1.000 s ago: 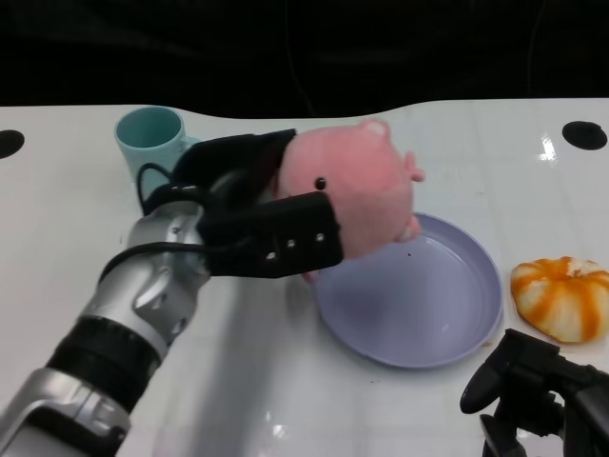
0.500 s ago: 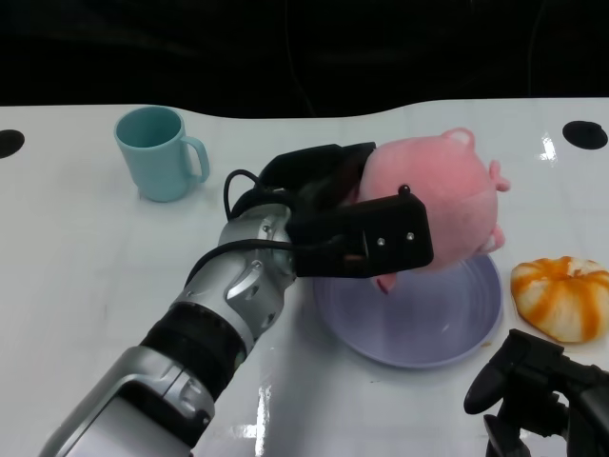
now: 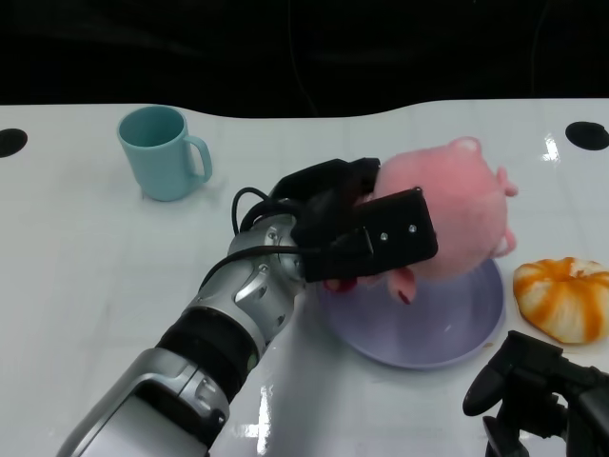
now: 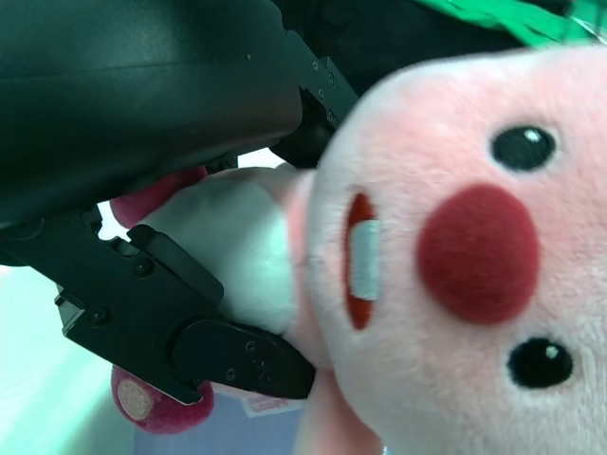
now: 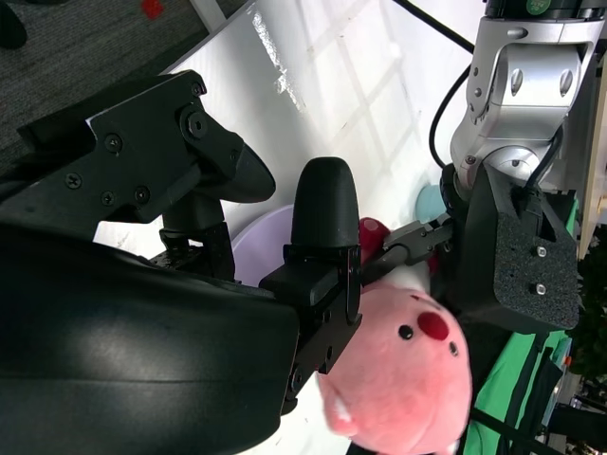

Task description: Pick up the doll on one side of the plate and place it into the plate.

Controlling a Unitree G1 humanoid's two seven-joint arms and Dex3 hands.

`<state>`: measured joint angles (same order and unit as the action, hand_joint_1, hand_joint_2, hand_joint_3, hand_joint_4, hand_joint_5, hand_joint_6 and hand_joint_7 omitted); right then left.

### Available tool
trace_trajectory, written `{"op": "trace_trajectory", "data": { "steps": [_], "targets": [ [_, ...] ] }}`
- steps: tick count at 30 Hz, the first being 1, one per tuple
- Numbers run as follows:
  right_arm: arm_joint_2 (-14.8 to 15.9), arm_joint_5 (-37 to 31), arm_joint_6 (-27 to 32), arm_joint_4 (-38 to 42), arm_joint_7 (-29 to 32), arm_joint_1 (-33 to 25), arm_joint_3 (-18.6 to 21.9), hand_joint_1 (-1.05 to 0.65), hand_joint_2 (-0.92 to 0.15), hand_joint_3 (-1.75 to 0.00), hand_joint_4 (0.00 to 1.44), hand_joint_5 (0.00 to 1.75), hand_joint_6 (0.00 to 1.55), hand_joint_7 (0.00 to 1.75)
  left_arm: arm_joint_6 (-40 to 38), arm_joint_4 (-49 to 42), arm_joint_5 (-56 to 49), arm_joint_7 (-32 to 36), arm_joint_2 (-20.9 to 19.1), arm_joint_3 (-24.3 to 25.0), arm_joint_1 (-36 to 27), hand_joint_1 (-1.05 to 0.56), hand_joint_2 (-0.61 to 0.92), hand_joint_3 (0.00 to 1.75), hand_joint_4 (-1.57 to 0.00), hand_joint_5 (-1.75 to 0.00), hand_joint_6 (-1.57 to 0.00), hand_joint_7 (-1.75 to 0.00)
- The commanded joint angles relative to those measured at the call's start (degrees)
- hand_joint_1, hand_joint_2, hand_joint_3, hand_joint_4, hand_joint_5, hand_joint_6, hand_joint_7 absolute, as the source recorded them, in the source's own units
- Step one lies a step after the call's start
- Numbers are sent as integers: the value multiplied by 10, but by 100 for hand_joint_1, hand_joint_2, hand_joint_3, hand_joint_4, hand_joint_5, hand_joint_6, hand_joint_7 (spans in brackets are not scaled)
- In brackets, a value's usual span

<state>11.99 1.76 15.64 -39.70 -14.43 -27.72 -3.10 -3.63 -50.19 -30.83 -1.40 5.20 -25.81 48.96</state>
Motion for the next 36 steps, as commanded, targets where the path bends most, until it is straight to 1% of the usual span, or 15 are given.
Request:
{"op": "trace_trajectory", "data": {
  "steps": [1,2,4,5,7,9,14,20,26,28,36],
  "targets": [
    [3,5,-5,-7,1,-3,2,-5,-66,-104,57,175,48,154,9,11,6,-36,-14,-5,2,-70,92,31,-25,-42,-25,-2],
    [3,6,-6,-6,1,-3,2,-5,-66,-104,57,175,48,154,14,13,7,-46,-17,-7,0,-77,92,32,-17,-34,-19,-1],
    [3,6,-8,-5,0,-2,2,-4,-66,-104,57,175,48,154,20,17,6,-56,-21,-10,-3,-87,92,36,-8,-25,-11,0],
    [3,5,-10,-5,0,-2,2,-4,-66,-104,57,175,48,154,22,18,-2,-60,-26,-18,-3,-90,92,38,-5,-21,-8,0],
    [4,3,-14,-3,0,-2,1,-4,-66,-104,58,175,48,155,22,21,-21,-67,-34,-36,-1,-99,92,43,-1,-5,-2,0],
    [4,2,-16,-2,0,-2,0,-4,-65,-104,58,175,48,155,23,24,-32,-73,-42,-48,0,-102,92,44,0,-1,0,0],
    [2,3,-9,-6,2,-2,-1,-5,-65,-104,58,175,48,155,26,48,-43,-82,-56,-61,-4,-105,92,45,0,0,0,0],
    [3,-1,-4,-10,5,-1,-4,-5,-65,-105,58,175,48,155,29,120,-45,-91,-80,-60,-29,-105,92,45,0,0,0,0],
    [3,0,-1,-8,5,2,-2,-4,-65,-105,58,175,48,155,20,235,-43,-125,-123,-46,-68,-105,92,45,0,0,0,0],
    [3,0,0,-8,6,3,-1,-4,-65,-105,58,175,48,155,16,255,-43,-133,-130,-43,-76,-105,92,44,0,0,0,0],
    [3,-1,-4,-3,5,9,-6,-3,-65,-107,58,175,48,156,26,391,-25,-169,-197,-7,-153,-102,92,40,-1,0,-2,-1]
  ]
}}
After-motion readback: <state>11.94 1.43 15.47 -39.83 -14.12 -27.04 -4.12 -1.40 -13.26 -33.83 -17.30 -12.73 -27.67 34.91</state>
